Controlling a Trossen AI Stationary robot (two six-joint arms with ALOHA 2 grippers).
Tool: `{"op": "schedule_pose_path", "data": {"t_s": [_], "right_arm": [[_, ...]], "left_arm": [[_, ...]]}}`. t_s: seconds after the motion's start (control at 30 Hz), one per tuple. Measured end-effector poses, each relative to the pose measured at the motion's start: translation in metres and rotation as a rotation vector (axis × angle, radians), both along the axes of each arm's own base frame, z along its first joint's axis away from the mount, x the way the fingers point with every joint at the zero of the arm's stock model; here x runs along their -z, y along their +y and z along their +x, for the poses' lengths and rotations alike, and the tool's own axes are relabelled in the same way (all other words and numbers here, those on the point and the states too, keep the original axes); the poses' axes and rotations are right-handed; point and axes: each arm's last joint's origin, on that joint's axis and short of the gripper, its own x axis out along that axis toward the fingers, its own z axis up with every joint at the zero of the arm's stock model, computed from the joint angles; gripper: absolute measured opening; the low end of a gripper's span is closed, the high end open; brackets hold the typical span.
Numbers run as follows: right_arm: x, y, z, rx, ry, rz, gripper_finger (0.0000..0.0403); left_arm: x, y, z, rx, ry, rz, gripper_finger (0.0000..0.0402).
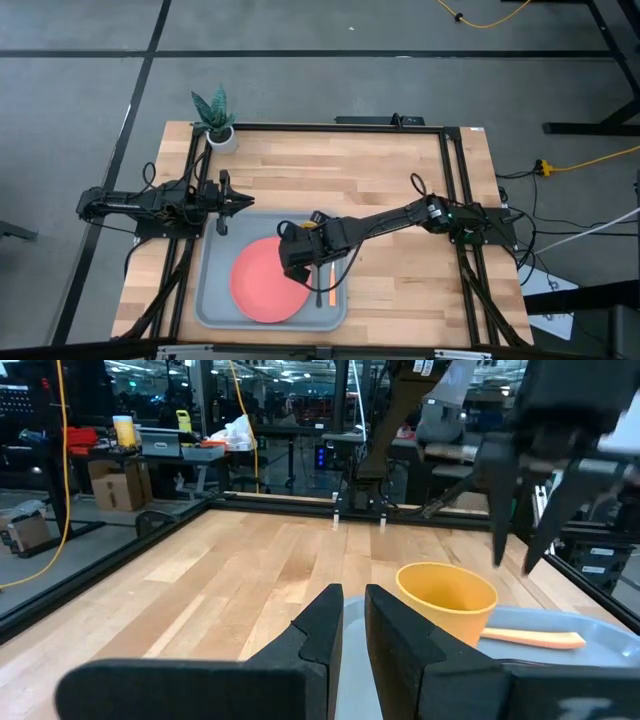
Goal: Pick and place plate/cup/fork/spoon on tray
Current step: Put the yellow cup to the top right of the pink plate on the grey tray
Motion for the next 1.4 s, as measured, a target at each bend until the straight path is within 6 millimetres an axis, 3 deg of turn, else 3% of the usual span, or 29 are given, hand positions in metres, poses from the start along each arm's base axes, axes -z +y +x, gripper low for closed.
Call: {"op": "schedule_pose_path", "data": {"t_s": [0.23, 0.53, 0.9, 1.13, 1.4], "right_arm": [[-0.018, 0.015, 0.001, -0.028, -0.125, 0.101, 0.0086], [-0.009, 0.034, 0.002, 0.04, -0.163, 0.203, 0.0086], [-0.008, 0.051, -0.007, -0.006, -0.134, 0.213, 0.0086], [0.029, 0.057, -0.008, -0.032, 0.047, 0.193, 0.0086], [0.033, 0.051, -0.009, -0.028, 0.056, 0.063, 0.0086]], "left_arm": [[0.0, 0.0, 0.0, 0.0, -0.001, 0.0, 0.0041], [0.0, 0.0, 0.0, 0.0, 0.0, 0.0, 0.0041], [0.0, 0.0, 0.0, 0.0, -0.001, 0.0, 0.0041], [0.0, 0.0, 0.0, 0.0, 0.0, 0.0, 0.0041], [0.0, 0.0, 0.0, 0.0, 0.0, 0.0, 0.0041]]}}
